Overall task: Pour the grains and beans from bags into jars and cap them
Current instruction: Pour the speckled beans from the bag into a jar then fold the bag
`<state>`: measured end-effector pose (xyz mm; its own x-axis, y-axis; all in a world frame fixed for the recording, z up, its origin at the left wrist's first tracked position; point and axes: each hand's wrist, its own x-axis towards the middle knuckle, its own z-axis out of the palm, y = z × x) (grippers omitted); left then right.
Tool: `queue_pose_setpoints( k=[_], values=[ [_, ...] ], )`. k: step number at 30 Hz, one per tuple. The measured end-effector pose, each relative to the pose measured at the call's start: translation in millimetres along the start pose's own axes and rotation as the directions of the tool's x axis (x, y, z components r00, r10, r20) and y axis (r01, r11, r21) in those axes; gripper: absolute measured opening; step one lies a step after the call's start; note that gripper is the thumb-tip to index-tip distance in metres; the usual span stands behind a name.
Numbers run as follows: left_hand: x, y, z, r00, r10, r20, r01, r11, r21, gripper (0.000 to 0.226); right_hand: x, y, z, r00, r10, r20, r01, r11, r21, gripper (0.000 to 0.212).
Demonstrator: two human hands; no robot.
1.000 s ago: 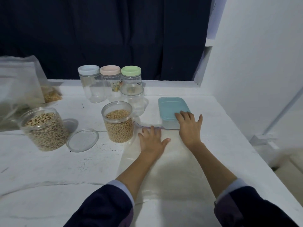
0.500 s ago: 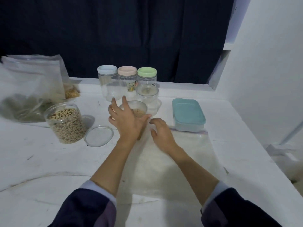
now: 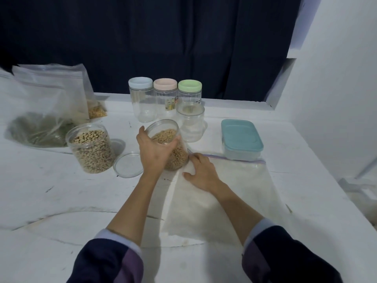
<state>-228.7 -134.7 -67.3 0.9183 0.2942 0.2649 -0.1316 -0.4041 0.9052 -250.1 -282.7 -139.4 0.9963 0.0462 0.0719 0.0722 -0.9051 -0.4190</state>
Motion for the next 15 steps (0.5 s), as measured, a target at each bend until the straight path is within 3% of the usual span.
queue_pose_setpoints(
  k=[5, 9, 11, 13, 15],
  values=[
    [2.2, -3.1, -5.7, 1.000, -0.026, 0.007, 0.026, 0.998, -0.050, 0.106, 5.2, -7.2, -10.5, 0.993, 0.060, 0.099, -0.057, 0.998, -0.034, 0.068],
    [0.9, -2.0, -4.2, 1.000, 0.002, 0.019, -0.002, 1.000, -0.028, 0.106, 7.1, -12.3, -15.5, 0.989, 0.104, 0.100, -0.105, 0.994, 0.005, 0.080],
    [-1.7, 2.0, 1.2, 0.998, 0.036, 0.055, -0.038, 0.998, 0.040, 0.108, 6.4, -13.6, -19.6, 0.985, 0.129, 0.115, -0.139, 0.986, 0.089, 0.090],
    [-4.7, 6.3, 8.8, 0.992, 0.066, 0.111, -0.079, 0.991, 0.111, 0.110, 6.8, -16.2, -30.0, 0.975, 0.135, 0.177, -0.183, 0.939, 0.291, 0.096],
    [-5.5, 10.2, 13.4, 0.988, 0.076, 0.137, -0.097, 0.983, 0.156, 0.110, 9.6, -21.5, -44.4, 0.973, 0.150, 0.172, -0.216, 0.852, 0.477, 0.089]
  ],
)
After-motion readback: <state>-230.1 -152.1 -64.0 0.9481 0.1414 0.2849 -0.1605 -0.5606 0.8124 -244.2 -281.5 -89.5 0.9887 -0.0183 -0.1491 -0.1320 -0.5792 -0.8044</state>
